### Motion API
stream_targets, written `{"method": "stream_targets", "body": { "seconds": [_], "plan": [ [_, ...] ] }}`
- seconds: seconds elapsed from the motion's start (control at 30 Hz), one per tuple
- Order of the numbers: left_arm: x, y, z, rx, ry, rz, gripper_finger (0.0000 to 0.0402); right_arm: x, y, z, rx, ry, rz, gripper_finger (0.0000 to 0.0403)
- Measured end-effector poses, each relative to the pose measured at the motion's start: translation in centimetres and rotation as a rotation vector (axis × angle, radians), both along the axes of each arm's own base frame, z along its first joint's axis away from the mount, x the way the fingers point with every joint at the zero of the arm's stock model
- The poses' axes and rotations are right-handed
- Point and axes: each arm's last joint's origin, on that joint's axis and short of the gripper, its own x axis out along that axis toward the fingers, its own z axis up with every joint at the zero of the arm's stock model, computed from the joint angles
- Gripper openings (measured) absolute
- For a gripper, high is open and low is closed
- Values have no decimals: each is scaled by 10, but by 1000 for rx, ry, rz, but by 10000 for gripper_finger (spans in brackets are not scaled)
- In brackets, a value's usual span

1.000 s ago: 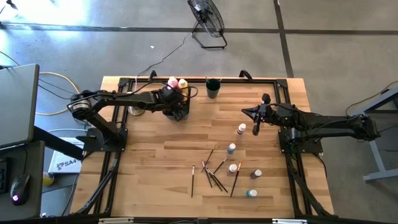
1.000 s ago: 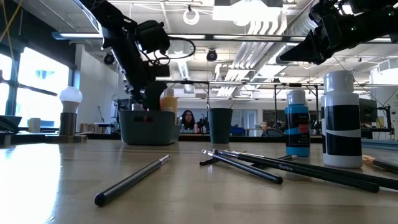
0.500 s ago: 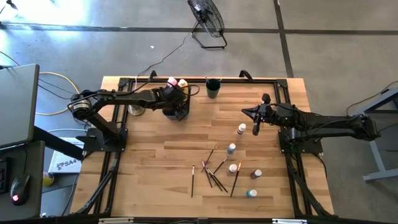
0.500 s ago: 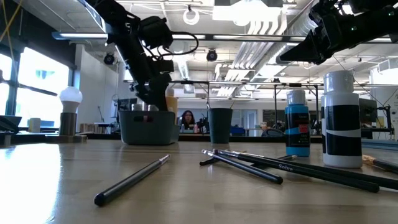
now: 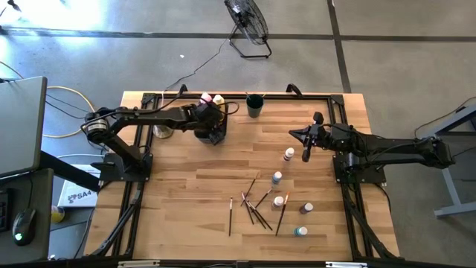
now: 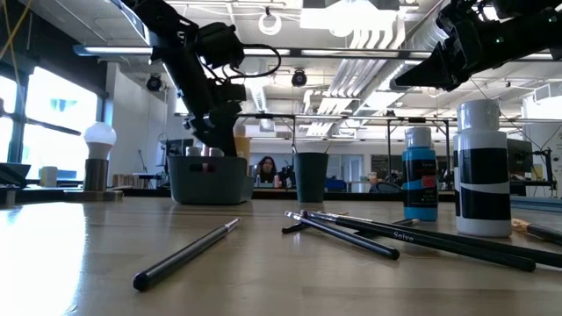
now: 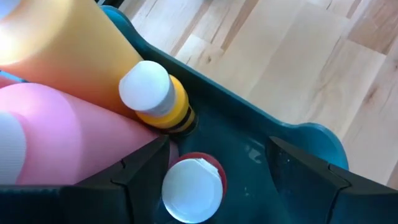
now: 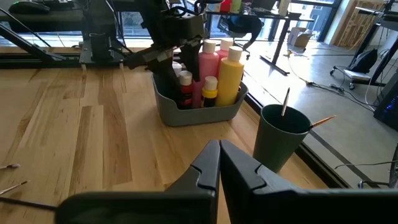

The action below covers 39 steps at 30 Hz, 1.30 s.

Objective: Pick & Place Paint Supplies
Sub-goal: Put the small red paint bottle into the green bin, then adjust the paint bottles

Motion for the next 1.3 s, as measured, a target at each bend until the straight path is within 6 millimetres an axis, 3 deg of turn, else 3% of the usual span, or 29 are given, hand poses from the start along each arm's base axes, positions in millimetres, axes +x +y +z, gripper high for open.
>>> {"method": "stream_targets", "body": {
  "seconds": [0.6,1.03,1.3],
  "plan": [
    [0,1,3,28,15,20,260,0,0,0,0,0,0,4],
    [12,3,56,47,-8,8,260,0,0,0,0,0,0,4],
    [15,0,65,62,-7,-49,260,0,0,0,0,0,0,4]
  ]
}}
